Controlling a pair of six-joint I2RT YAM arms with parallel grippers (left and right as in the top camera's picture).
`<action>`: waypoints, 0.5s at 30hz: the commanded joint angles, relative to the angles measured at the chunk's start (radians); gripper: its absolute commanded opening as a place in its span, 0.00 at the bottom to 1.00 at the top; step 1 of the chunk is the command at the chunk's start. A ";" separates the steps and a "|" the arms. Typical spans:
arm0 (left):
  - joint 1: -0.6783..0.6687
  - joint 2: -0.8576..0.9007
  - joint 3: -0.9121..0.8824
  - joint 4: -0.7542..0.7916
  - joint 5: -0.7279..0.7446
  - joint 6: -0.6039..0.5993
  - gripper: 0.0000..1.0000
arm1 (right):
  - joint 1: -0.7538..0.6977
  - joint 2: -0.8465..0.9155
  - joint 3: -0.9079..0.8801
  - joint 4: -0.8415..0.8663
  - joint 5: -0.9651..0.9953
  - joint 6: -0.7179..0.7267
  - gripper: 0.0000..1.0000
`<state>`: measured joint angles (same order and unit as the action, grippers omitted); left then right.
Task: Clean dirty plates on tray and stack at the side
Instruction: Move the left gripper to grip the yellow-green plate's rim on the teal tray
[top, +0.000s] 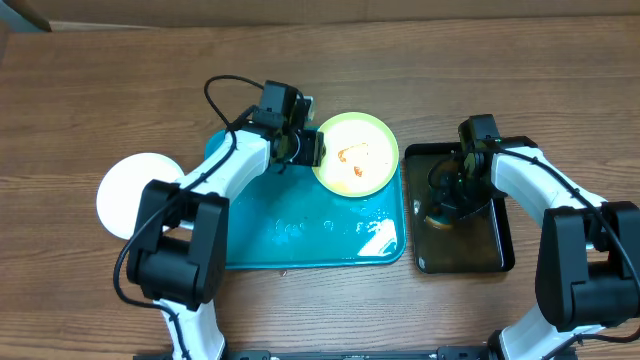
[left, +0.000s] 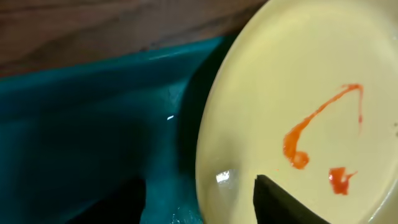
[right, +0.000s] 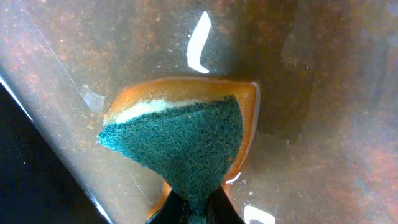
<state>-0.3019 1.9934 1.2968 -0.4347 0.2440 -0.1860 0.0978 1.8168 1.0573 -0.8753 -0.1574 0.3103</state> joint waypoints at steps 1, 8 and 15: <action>-0.027 0.034 0.008 -0.016 0.011 -0.001 0.31 | -0.003 0.033 -0.044 -0.012 0.018 -0.005 0.04; 0.019 0.032 0.008 -0.238 0.008 -0.001 0.04 | -0.003 0.033 -0.044 -0.012 0.018 -0.005 0.04; 0.023 0.032 0.008 -0.483 0.009 -0.001 0.04 | -0.003 0.033 -0.027 -0.056 -0.029 -0.050 0.04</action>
<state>-0.2798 2.0102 1.3224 -0.8635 0.2886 -0.1871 0.0978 1.8168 1.0576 -0.8810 -0.1646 0.3004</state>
